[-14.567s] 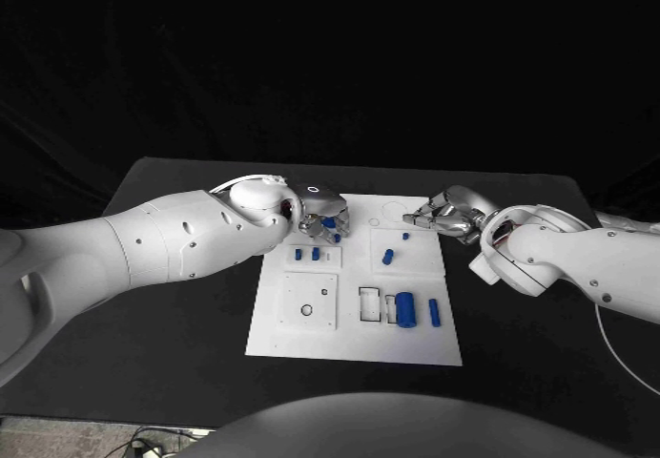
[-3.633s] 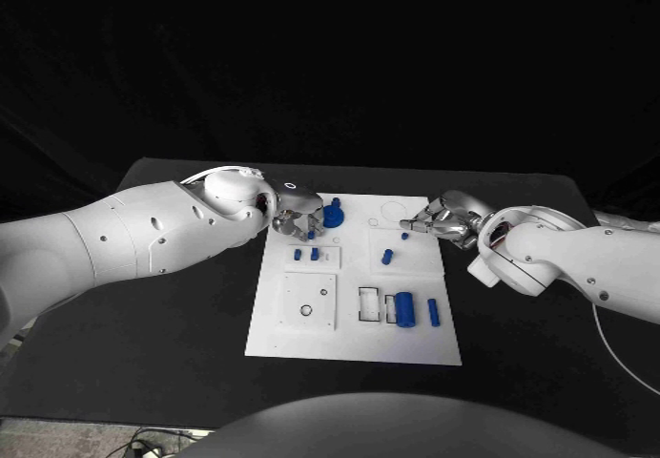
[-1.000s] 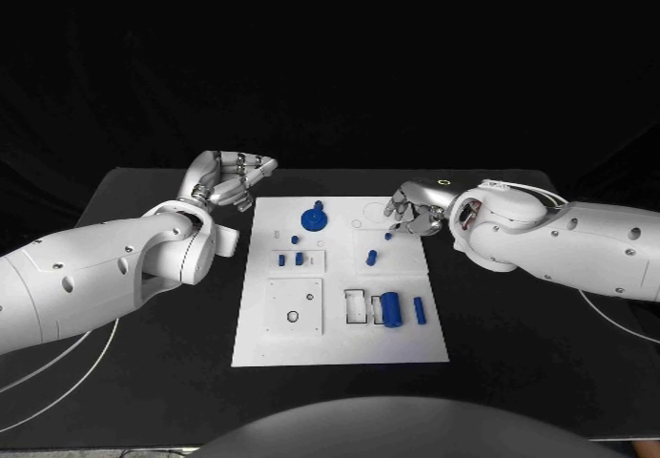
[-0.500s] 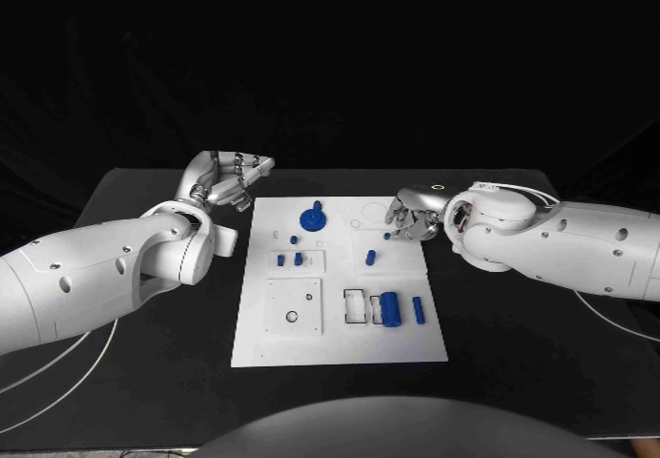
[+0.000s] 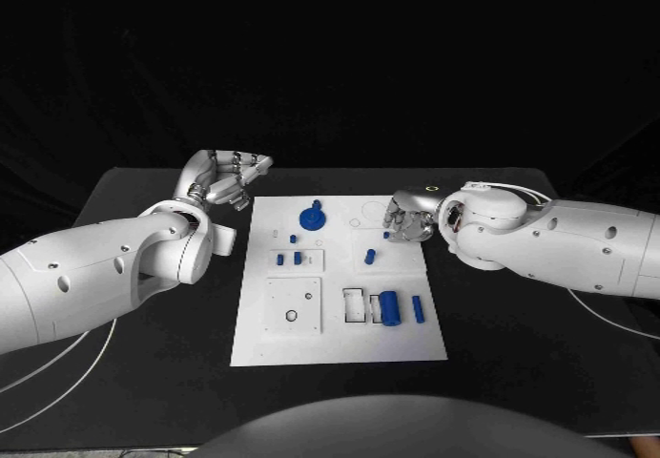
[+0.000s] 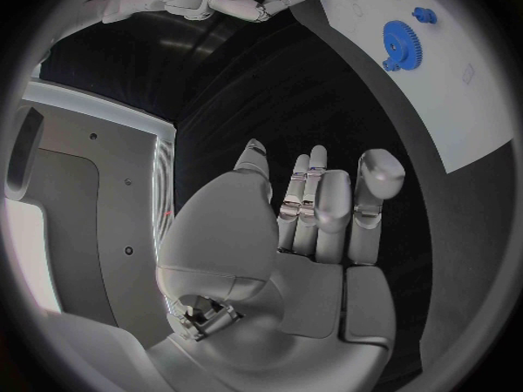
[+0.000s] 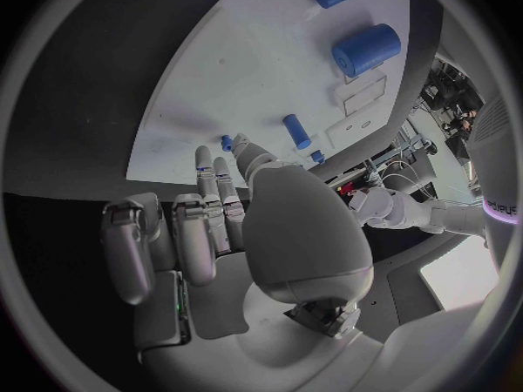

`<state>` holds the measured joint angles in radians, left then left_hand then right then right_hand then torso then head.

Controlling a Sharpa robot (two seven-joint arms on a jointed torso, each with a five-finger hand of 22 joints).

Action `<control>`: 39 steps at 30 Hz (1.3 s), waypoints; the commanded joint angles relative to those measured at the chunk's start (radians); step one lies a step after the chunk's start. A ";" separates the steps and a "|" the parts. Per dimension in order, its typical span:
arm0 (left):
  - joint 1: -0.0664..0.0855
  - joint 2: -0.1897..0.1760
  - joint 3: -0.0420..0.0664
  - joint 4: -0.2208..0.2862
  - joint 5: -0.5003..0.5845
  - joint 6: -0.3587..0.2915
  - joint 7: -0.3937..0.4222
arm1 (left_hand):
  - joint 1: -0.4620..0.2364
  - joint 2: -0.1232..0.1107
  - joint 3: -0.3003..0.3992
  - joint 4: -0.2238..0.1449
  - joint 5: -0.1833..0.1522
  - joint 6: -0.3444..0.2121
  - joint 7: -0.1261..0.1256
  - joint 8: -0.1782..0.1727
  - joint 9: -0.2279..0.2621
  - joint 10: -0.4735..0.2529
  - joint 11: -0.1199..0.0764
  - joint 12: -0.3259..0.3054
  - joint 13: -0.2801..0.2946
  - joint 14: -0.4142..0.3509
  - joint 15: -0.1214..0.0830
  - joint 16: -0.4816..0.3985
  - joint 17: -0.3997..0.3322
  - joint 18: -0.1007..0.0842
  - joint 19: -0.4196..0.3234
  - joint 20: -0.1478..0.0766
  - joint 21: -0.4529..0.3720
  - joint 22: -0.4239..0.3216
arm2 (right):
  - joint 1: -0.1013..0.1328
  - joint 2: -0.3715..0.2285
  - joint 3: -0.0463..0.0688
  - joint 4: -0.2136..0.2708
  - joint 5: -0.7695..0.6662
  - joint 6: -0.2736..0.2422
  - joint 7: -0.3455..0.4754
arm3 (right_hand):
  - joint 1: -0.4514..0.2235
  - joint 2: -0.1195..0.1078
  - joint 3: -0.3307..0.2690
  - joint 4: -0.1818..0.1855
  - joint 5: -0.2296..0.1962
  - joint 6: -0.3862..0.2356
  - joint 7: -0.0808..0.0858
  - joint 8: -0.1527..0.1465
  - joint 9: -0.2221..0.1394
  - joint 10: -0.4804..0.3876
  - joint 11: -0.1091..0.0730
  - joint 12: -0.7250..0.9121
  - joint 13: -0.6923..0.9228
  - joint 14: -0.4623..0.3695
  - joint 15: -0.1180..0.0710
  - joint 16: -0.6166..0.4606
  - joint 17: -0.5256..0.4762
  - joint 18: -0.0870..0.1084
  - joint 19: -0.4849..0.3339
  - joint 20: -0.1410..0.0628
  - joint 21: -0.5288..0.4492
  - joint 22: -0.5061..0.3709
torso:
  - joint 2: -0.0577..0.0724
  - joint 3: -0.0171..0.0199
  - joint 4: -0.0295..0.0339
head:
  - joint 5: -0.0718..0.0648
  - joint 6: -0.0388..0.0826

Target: Assemble the parts on the task board

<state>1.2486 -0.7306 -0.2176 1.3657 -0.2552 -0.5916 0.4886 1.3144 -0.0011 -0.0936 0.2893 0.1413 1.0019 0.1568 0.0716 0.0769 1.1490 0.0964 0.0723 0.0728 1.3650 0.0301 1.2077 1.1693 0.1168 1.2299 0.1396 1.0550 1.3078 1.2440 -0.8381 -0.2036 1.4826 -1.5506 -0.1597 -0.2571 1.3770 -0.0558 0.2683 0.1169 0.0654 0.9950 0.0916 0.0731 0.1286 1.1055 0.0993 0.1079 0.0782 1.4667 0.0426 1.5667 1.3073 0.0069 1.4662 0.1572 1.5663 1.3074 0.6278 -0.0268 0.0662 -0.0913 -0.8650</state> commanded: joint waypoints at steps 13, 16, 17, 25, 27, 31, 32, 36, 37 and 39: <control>0.000 0.002 0.001 0.000 0.005 -0.005 0.009 | 0.000 0.016 -0.006 0.002 0.008 -0.009 -0.001 -0.001 -0.001 -0.004 0.003 -0.001 0.001 -0.009 0.003 -0.008 -0.005 -0.009 -0.006 0.003 -0.011 0.034 | -0.014 0.031 0.000 -0.029 -0.021 0.047 -0.022 | 0.024 0.011 0.020 -0.005 0.006 0.018 -0.005 0.001 -0.006 0.023 -0.010 -0.010 -0.012 0.104 -0.016 0.004 0.263 -0.007 0.105 -0.016 0.004 0.263 | -0.001 0.0000 0.0000 | -0.006 0.008; 0.000 0.002 0.001 0.000 0.005 -0.006 0.008 | 0.000 0.016 -0.006 0.002 0.008 -0.009 -0.001 -0.001 -0.001 -0.004 0.003 -0.001 0.001 -0.009 0.003 -0.008 -0.005 -0.009 -0.006 0.003 -0.011 0.034 | -0.014 0.033 0.000 -0.030 -0.021 0.051 -0.024 | 0.026 0.014 0.025 -0.005 0.008 0.023 -0.005 0.001 -0.007 0.030 -0.014 -0.012 -0.014 0.104 -0.021 0.004 0.263 -0.007 0.105 -0.019 0.004 0.263 | 0.000 0.0000 -0.0003 | -0.004 0.007; 0.000 0.002 0.001 0.000 0.005 -0.005 0.008 | 0.000 0.016 -0.006 0.002 0.008 -0.009 -0.001 -0.001 -0.001 -0.004 0.003 -0.001 0.001 -0.009 0.003 -0.008 -0.005 -0.009 -0.006 0.003 -0.011 0.034 | -0.015 0.034 0.000 -0.031 -0.021 0.053 -0.025 | 0.027 0.015 0.026 -0.005 0.008 0.025 -0.004 0.001 -0.007 0.032 -0.015 -0.012 -0.014 0.104 -0.022 0.004 0.263 -0.007 0.105 -0.021 0.004 0.263 | 0.000 -0.0001 0.0002 | -0.005 0.007; 0.000 0.004 0.001 -0.001 0.005 -0.005 0.008 | 0.002 0.018 -0.007 0.002 0.008 -0.010 -0.001 -0.002 -0.001 -0.004 0.003 -0.001 0.001 -0.010 0.003 -0.009 -0.006 -0.009 -0.007 0.003 -0.012 0.034 | -0.017 0.041 0.000 -0.037 -0.021 0.052 -0.029 | 0.028 0.017 0.031 -0.005 0.010 0.032 -0.002 0.002 -0.008 0.042 -0.020 -0.013 -0.015 0.104 -0.027 0.004 0.263 -0.007 0.105 -0.026 0.004 0.263 | 0.000 0.0000 0.0004 | -0.004 0.006; 0.000 0.004 0.001 -0.001 0.005 -0.005 0.008 | 0.002 0.018 -0.007 0.002 0.008 -0.010 -0.001 -0.002 -0.001 -0.004 0.003 -0.001 0.001 -0.010 0.003 -0.009 -0.006 -0.009 -0.007 0.003 -0.012 0.034 | -0.018 0.042 0.000 -0.037 -0.021 0.051 -0.030 | 0.029 0.018 0.033 -0.005 0.010 0.036 -0.001 0.002 -0.008 0.047 -0.021 -0.013 -0.015 0.104 -0.029 0.004 0.263 -0.007 0.105 -0.027 0.004 0.263 | 0.000 0.0000 0.0009 | -0.003 0.006; 0.000 0.004 0.001 0.000 0.005 -0.005 0.008 | 0.002 0.018 -0.007 0.002 0.008 -0.010 -0.001 -0.002 -0.001 -0.005 0.003 -0.001 0.001 -0.010 0.003 -0.009 -0.006 -0.009 -0.007 0.003 -0.012 0.034 | -0.019 0.043 0.000 -0.037 -0.022 0.049 -0.033 | 0.034 0.019 0.039 -0.008 0.012 0.049 0.000 0.006 -0.008 0.060 -0.027 -0.014 -0.015 0.104 -0.034 0.004 0.263 -0.007 0.105 -0.033 0.004 0.263 | 0.000 0.0003 0.0007 | -0.001 0.005; 0.000 0.004 0.001 0.000 0.005 -0.005 0.008 | 0.003 0.020 -0.007 0.002 0.009 -0.011 -0.001 -0.002 -0.001 -0.005 0.003 -0.001 0.001 -0.010 0.003 -0.008 -0.006 -0.009 -0.007 0.002 -0.013 0.034 | -0.019 0.043 0.000 -0.037 -0.023 0.048 -0.033 | 0.036 0.020 0.042 -0.010 0.012 0.054 0.000 0.007 -0.008 0.064 -0.029 -0.015 -0.015 0.104 -0.036 0.004 0.263 -0.007 0.105 -0.034 0.004 0.263 | 0.000 0.0005 0.0006 | -0.001 0.005; 0.000 0.004 0.001 0.000 0.005 -0.005 0.008 | 0.003 0.020 -0.007 0.002 0.009 -0.011 -0.001 -0.002 -0.001 -0.005 0.003 -0.001 0.001 -0.010 0.003 -0.008 -0.006 -0.009 -0.007 0.002 -0.013 0.034 | -0.020 0.044 0.000 -0.038 -0.026 0.050 -0.036 | 0.046 0.022 0.050 -0.016 0.007 0.075 0.005 0.014 -0.006 0.077 -0.037 -0.019 -0.016 0.104 -0.043 0.004 0.263 -0.007 0.105 -0.041 0.004 0.263 | 0.000 0.0003 0.0005 | 0.000 0.006; 0.000 0.004 0.001 0.000 0.005 -0.005 0.008 | 0.003 0.020 -0.007 0.002 0.009 -0.011 -0.001 -0.002 -0.001 -0.005 0.003 -0.001 0.001 -0.010 0.003 -0.008 -0.006 -0.009 -0.007 0.002 -0.013 0.034 | -0.021 0.044 0.000 -0.038 -0.026 0.050 -0.036 | 0.048 0.022 0.052 -0.018 0.006 0.081 0.005 0.015 -0.005 0.080 -0.038 -0.020 -0.016 0.104 -0.044 0.004 0.263 -0.007 0.105 -0.043 0.004 0.263 | 0.000 0.0002 0.0003 | 0.000 0.006; 0.000 0.004 0.001 -0.001 0.005 -0.004 0.008 | 0.003 0.020 -0.007 0.002 0.009 -0.011 -0.001 -0.002 -0.001 -0.005 0.003 -0.001 0.001 -0.010 0.003 -0.008 -0.006 -0.009 -0.007 0.002 -0.013 0.034 | -0.021 0.045 0.000 -0.039 -0.027 0.050 -0.037 | 0.051 0.023 0.054 -0.020 0.005 0.092 0.006 0.019 -0.004 0.088 -0.040 -0.022 -0.016 0.104 -0.047 0.004 0.263 -0.007 0.105 -0.046 0.004 0.263 | 0.000 0.0002 0.0004 | 0.000 0.006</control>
<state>1.2485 -0.7285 -0.2177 1.3642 -0.2543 -0.5948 0.4873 1.3170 0.0093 -0.0964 0.2922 0.1449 0.9984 0.1532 0.0716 0.0769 1.1490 0.0964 0.0723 0.0724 1.3614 0.0337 1.2037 1.1642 0.1168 1.2298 0.1396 1.0455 1.3076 1.2296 -0.7950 -0.1995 1.4448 -1.5659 -0.1368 -0.2841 1.4181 -0.0336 0.3191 0.0966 0.0736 1.0822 0.0978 0.0889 0.1220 1.1899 0.0581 0.0906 0.0627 1.4668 -0.0006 1.5667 1.3079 0.0068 1.4662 0.1175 1.5663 1.3080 0.6279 -0.0266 0.0666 -0.0912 -0.8592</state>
